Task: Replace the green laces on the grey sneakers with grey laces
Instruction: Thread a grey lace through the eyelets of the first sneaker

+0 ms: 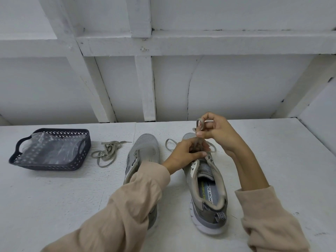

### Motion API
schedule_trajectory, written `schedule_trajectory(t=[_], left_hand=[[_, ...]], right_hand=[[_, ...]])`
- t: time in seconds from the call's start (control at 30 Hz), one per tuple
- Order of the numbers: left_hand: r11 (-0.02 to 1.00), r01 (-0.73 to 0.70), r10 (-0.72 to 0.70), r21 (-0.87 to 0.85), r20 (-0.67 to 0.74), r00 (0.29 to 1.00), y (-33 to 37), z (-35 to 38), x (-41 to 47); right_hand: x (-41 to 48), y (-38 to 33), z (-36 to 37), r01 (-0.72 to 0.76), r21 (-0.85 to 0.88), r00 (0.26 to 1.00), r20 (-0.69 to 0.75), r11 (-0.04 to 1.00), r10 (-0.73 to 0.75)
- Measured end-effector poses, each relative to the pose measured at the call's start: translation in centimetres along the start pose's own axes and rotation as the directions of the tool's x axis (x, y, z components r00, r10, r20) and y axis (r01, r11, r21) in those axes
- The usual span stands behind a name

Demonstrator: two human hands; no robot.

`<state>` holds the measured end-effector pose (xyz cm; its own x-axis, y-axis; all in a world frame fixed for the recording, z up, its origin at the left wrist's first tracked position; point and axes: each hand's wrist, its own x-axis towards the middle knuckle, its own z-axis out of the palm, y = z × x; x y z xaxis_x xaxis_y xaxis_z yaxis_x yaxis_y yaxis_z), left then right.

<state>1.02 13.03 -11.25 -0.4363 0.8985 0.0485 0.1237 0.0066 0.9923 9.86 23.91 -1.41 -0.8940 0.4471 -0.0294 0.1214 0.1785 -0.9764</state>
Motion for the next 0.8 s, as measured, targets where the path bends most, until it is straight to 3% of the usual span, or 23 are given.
schedule_trajectory(t=[0.17,0.33,0.53,0.7,0.8], left_hand=[[1.000,0.006,-0.006,0.000,0.020,1.000,-0.1,0.0,0.0],[0.999,0.001,-0.002,0.034,0.014,1.000,-0.1,-0.1,0.1],[1.000,0.015,-0.015,0.002,0.024,1.000,0.0,-0.1,0.0],[0.999,0.027,-0.027,-0.023,0.021,0.999,-0.1,-0.1,0.0],[0.999,0.023,-0.022,-0.028,0.022,1.000,-0.3,0.0,0.0]], right_hand=[[0.2,-3.1,-0.6,0.073,0.225,0.997,0.012,0.972,-0.078],[0.4,-7.2,-1.8,0.137,0.336,0.987,0.029,0.932,-0.155],[1.7,-12.0,-3.0,0.216,0.619,0.955,0.029,0.755,-0.297],[5.2,-11.7,-2.5,0.254,0.598,0.967,-0.148,0.760,-0.207],[7.5,-8.5,-1.4,0.203,0.467,0.969,-0.219,0.861,-0.110]])
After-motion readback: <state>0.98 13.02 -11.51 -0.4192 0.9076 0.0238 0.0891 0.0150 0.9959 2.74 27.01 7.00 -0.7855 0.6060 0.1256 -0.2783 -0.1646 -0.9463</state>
